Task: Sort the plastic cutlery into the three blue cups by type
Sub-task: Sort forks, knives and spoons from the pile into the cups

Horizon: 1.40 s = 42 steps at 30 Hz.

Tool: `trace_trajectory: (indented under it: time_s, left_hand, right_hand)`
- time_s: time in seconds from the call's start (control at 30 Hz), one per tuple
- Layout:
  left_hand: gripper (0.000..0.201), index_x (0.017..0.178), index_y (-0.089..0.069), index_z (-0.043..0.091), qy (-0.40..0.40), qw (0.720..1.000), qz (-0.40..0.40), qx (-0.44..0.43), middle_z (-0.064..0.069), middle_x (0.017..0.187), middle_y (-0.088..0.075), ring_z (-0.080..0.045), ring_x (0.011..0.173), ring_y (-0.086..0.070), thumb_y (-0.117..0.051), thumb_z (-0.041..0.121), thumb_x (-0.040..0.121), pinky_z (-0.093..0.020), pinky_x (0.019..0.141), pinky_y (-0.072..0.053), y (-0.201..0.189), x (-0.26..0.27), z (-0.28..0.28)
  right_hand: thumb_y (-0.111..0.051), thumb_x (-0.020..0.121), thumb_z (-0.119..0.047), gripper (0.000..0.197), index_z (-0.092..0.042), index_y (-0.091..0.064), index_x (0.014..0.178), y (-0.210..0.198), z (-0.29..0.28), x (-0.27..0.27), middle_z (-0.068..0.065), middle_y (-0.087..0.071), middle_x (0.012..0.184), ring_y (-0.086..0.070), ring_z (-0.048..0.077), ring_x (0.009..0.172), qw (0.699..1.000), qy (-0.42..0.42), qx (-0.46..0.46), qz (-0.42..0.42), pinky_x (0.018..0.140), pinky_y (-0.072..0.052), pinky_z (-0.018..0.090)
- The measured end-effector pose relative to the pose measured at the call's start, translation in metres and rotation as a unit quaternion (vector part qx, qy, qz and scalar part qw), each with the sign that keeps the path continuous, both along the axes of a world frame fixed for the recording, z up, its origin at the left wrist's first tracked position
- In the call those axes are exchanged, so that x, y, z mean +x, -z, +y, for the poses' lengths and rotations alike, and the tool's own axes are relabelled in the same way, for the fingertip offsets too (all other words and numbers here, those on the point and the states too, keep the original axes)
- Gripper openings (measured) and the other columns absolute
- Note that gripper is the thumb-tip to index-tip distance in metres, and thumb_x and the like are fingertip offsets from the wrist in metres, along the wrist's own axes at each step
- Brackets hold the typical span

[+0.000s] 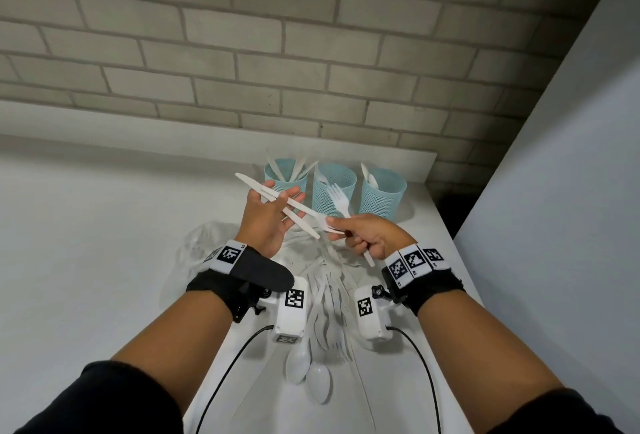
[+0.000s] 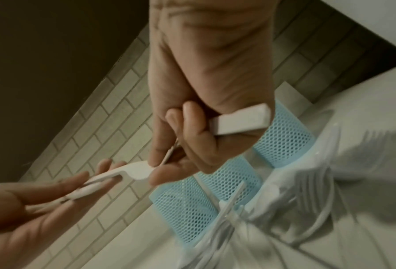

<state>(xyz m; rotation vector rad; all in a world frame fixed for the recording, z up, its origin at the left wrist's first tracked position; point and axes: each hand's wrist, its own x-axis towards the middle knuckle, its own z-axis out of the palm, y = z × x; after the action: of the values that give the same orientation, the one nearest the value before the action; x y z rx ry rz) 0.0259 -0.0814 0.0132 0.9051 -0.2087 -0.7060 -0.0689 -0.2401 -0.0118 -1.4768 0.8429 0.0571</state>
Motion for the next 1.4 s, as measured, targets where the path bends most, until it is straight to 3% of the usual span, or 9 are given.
trace_trajectory:
  time_s: [0.1,0.3,0.5,0.67,0.8,1.0,1.1,1.23,1.4]
  left_hand:
    - [0.015,0.111,-0.043,0.004,0.008,1.0,0.015,0.018,-0.014,0.099,-0.062,-0.024,0.091,-0.063,-0.044,-0.001,0.096,-0.043,0.093,-0.047,0.004,0.002,-0.001]
    - [0.016,0.105,-0.05,0.003,0.073,0.996,0.019,0.051,-0.012,0.101,-0.065,-0.022,0.09,-0.065,-0.051,-0.005,0.091,-0.035,0.086,-0.052,0.012,-0.011,-0.012]
    - [0.018,0.113,-0.049,0.002,0.08,0.993,0.004,0.089,-0.013,0.093,-0.064,-0.022,0.084,-0.064,-0.049,0.003,0.095,-0.03,0.077,-0.053,0.016,-0.007,-0.009]
    - [0.027,0.118,-0.049,0.0,0.098,0.991,0.01,0.088,-0.013,0.097,-0.062,-0.023,0.089,-0.062,-0.035,0.017,0.102,-0.032,0.084,-0.05,0.012,-0.003,-0.008]
    - [0.025,0.122,-0.049,0.001,0.059,0.996,0.044,0.049,-0.009,0.085,-0.054,-0.021,0.084,-0.059,-0.038,0.008,0.1,-0.034,0.089,-0.049,0.008,0.002,-0.012]
    - [0.028,0.124,-0.049,0.0,0.056,0.996,-0.024,0.065,-0.007,0.082,-0.056,-0.019,0.087,-0.06,-0.04,-0.001,0.098,-0.032,0.09,-0.05,0.006,0.005,-0.02]
    - [0.028,0.123,-0.051,0.002,0.052,0.996,-0.03,0.065,-0.009,0.087,-0.06,-0.02,0.089,-0.063,-0.044,-0.001,0.096,-0.031,0.088,-0.05,0.008,0.009,-0.02]
    - [0.026,0.12,-0.055,0.0,0.048,0.996,-0.025,0.071,-0.009,0.092,-0.063,-0.019,0.091,-0.063,-0.046,0.004,0.096,-0.029,0.087,-0.05,0.012,0.012,-0.019]
    - [0.026,0.119,-0.054,-0.001,0.056,0.995,0.0,0.078,-0.011,0.097,-0.064,-0.019,0.091,-0.063,-0.042,0.009,0.098,-0.029,0.085,-0.05,0.014,0.011,-0.017]
  right_hand:
    - [-0.07,0.083,-0.024,0.019,-0.007,-0.061,0.083,-0.017,-0.001,-0.006,0.004,-0.056,0.074,-0.028,0.002,0.036,0.987,0.125,-0.013,-0.096,0.031,-0.022,0.014]
    - [-0.046,0.098,-0.016,0.023,-0.008,-0.052,0.077,-0.028,0.009,0.014,0.003,-0.044,0.067,-0.035,0.006,0.049,0.941,0.201,0.068,-0.264,0.037,-0.031,0.014]
    - [-0.034,0.102,-0.019,0.029,-0.007,-0.045,0.078,-0.038,0.009,0.021,0.012,-0.057,0.08,-0.059,0.024,0.076,0.906,0.218,0.198,-0.303,0.081,-0.049,0.044]
    - [-0.037,0.101,-0.013,0.024,-0.015,-0.044,0.078,-0.059,-0.014,0.04,0.001,-0.035,0.062,-0.04,0.009,0.048,0.855,0.33,0.13,-0.378,0.059,-0.044,0.027]
    - [-0.036,0.099,-0.005,0.021,-0.018,-0.043,0.085,-0.073,-0.025,0.061,0.002,-0.04,0.062,-0.045,0.012,0.054,0.847,0.334,-0.004,-0.413,0.054,-0.044,0.022]
    - [-0.034,0.102,-0.017,0.01,-0.018,-0.043,0.102,-0.053,-0.032,0.085,-0.002,-0.058,0.074,-0.059,0.014,0.079,0.865,0.264,-0.191,-0.382,0.078,-0.045,0.022]
    - [-0.034,0.102,-0.019,0.009,-0.016,-0.041,0.106,-0.037,-0.038,0.093,-0.003,-0.057,0.078,-0.058,0.018,0.089,0.891,0.237,-0.196,-0.334,0.078,-0.043,0.024]
    - [-0.035,0.101,-0.015,0.008,-0.014,-0.041,0.106,-0.021,-0.041,0.098,-0.001,-0.059,0.084,-0.056,0.02,0.093,0.931,0.193,-0.187,-0.246,0.101,-0.043,0.04]
    - [-0.052,0.092,-0.005,0.046,-0.011,-0.034,0.135,-0.027,-0.041,0.09,0.015,-0.053,0.129,-0.053,0.022,0.107,0.956,0.141,-0.191,-0.172,0.092,-0.044,0.031]
